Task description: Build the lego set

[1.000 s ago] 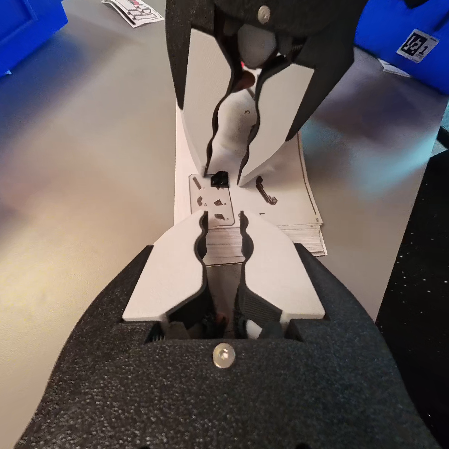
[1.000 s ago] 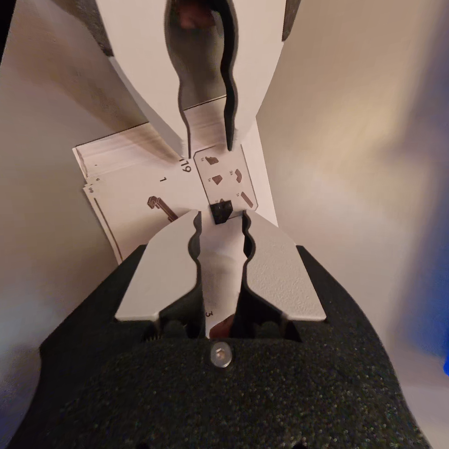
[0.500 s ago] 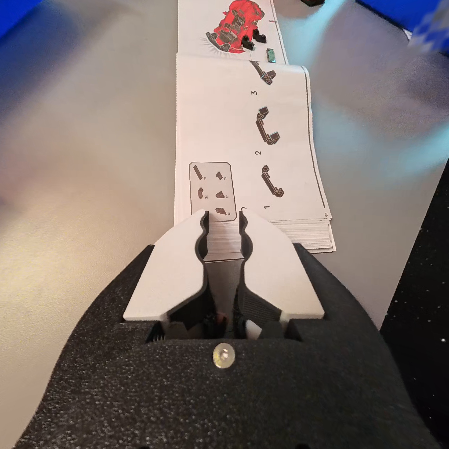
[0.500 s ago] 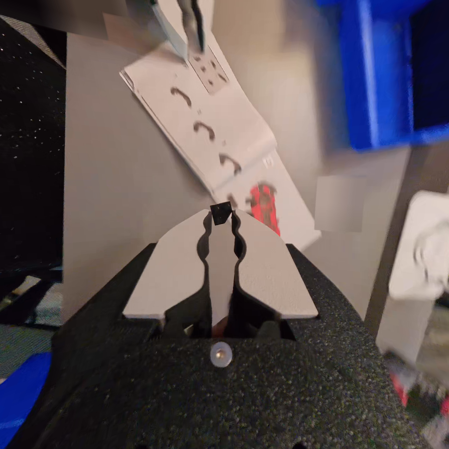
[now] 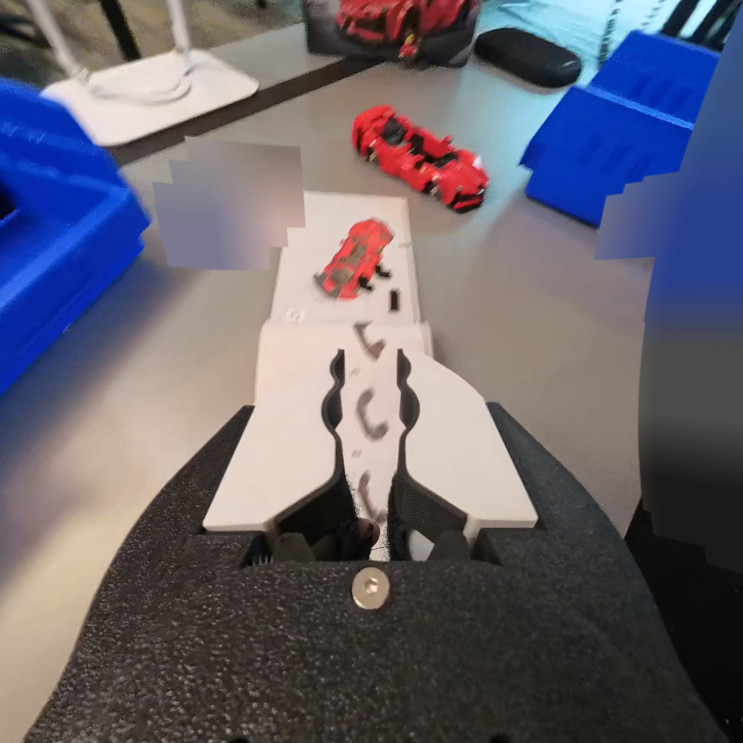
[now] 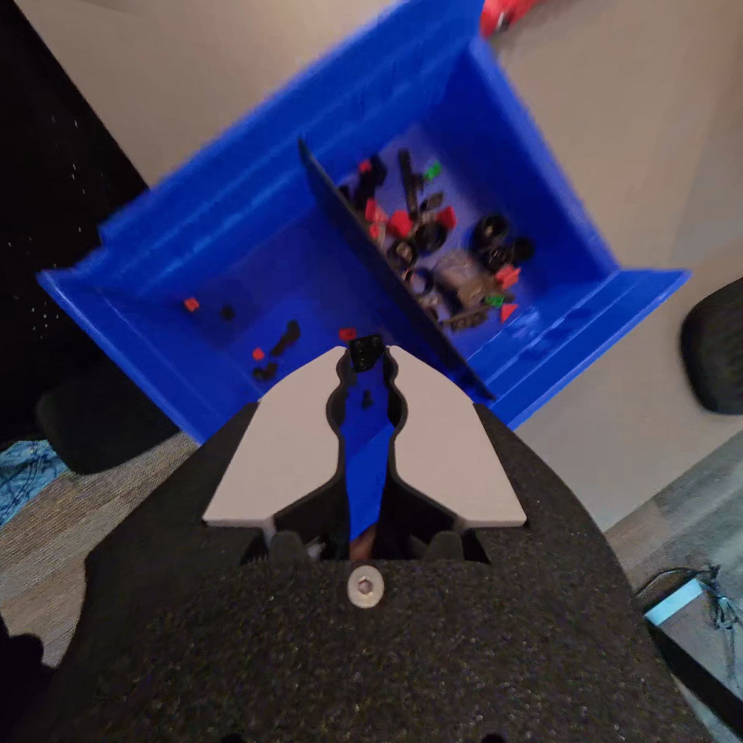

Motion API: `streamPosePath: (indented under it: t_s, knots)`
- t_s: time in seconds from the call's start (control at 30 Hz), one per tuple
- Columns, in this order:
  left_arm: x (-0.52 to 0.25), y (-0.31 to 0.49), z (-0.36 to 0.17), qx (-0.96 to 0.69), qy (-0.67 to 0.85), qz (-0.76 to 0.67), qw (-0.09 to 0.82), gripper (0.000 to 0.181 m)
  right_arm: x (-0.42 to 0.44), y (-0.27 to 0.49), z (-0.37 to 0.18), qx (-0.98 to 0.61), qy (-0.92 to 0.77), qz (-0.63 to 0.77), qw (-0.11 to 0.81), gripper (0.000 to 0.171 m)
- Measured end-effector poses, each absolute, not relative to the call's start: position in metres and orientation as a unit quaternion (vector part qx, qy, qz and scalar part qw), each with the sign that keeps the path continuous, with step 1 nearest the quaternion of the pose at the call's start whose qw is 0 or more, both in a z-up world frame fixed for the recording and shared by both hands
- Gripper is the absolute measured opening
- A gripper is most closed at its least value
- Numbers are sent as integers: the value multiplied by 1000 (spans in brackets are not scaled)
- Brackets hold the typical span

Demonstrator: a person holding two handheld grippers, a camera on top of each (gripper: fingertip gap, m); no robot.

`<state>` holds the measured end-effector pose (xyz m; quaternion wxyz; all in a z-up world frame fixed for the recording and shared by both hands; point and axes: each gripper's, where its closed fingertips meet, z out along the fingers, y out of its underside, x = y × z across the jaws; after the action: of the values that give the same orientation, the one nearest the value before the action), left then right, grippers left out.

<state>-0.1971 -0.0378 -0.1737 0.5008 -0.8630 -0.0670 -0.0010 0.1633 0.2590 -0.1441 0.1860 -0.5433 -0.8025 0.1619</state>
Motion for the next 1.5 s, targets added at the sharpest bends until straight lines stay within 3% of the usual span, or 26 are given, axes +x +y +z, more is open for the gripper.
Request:
streamPosePath:
  t_s: [0.37,0.87,0.97,1.1,1.5]
  knots:
    - [-99,65,-172,-862,96,-96,487,27,190,288,-203,-614,-774,98,119,16]
    - [-124,46,-194,-876,26,-106,470,27,173,298,-209,-623,-769,80,119,27]
    - [-128,43,-195,-875,21,-107,472,27,190,283,-211,-632,-769,74,65,21]
    - [-133,41,-196,-872,15,-105,478,27,208,261,-234,-665,-746,28,-10,27]
    - [-147,20,-197,-865,-5,-97,493,27,215,261,-254,-695,-714,-53,-56,28]
